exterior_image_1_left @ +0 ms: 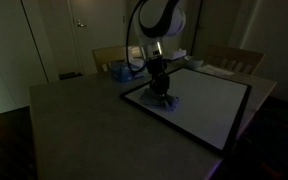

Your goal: Use the cloth to wipe the whiteboard on the table

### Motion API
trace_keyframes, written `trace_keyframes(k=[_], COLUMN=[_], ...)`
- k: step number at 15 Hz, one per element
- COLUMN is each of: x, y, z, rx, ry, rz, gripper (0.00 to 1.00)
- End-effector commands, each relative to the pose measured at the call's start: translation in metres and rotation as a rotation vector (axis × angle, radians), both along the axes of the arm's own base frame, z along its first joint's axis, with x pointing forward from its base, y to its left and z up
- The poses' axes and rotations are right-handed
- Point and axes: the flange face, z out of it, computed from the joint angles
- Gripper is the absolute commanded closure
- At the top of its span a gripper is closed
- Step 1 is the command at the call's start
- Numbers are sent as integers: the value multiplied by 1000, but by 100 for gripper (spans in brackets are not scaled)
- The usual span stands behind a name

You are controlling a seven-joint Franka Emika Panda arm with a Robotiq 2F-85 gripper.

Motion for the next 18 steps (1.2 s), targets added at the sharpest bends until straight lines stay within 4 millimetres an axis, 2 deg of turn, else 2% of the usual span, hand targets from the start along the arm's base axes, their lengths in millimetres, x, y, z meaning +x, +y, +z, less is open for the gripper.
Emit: trace_keyframes(k=[1, 7, 14, 18], x=[8, 22, 41, 44], y=[12, 18, 21, 24], z=[-24, -28, -28, -25], rx=[-5, -5, 1, 7], ry=[-43, -55, -83, -83], rz=[7, 34, -18, -16], gripper=[98, 98, 98, 98])
